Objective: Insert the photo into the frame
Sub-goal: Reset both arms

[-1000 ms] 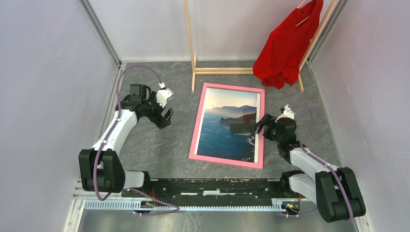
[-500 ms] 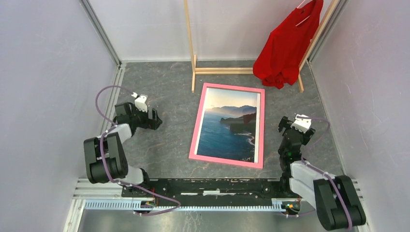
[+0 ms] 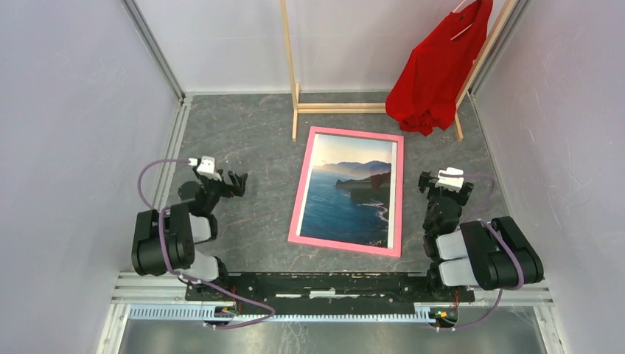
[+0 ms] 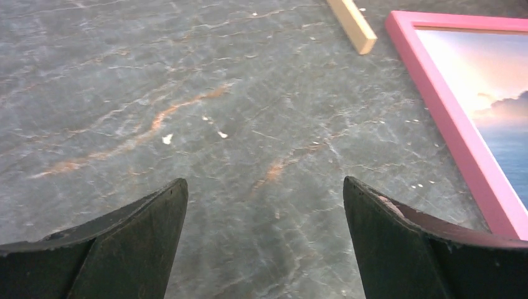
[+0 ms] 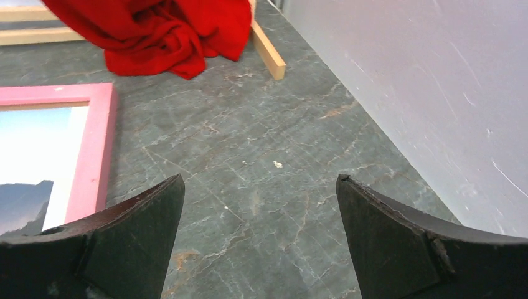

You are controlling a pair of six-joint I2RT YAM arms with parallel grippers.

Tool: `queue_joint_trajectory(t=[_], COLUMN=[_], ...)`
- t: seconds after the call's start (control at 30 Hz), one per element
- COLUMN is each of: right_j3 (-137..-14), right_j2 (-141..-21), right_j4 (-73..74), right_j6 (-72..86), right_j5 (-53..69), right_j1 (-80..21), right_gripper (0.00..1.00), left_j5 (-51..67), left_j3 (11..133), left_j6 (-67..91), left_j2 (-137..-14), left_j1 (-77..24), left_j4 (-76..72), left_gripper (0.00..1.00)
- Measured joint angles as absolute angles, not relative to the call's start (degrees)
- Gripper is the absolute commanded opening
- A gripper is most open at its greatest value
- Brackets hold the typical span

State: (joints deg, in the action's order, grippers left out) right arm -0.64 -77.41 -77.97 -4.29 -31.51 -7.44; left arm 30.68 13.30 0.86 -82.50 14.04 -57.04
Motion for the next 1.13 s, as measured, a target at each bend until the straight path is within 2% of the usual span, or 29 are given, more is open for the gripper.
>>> queue_joint_trajectory(t=[0.1, 0.3, 0.43, 1.13], right_j3=[-0.60, -0.62, -0.62, -0.62], right_j2=[-78.46, -78.70, -78.72, -78.72], right_j4=[-79.40, -78.56, -78.35, -78.35], right_j6=[-5.63, -7.29, -7.64, -7.86], right_j5=[-28.97, -26.44, -25.67, -25.50], right_j1=[-7.49, -7.49, -7.49, -7.49], right_gripper=[0.98, 0.98, 0.98, 0.98], left_j5=[29.50, 20.38, 16.29, 13.58], left_j3=[8.38, 13.32, 12.27, 11.66], left_j6=[2.24, 1.78, 0.93, 0.64], left_j2=[-85.73, -86.63, -87.33, -88.05], left_j1=[12.05, 4.45, 1.65, 1.52], left_j4=[-67.88, -65.56, -68.40, -68.99], left_gripper=[1.00, 1.00, 1.00, 1.00])
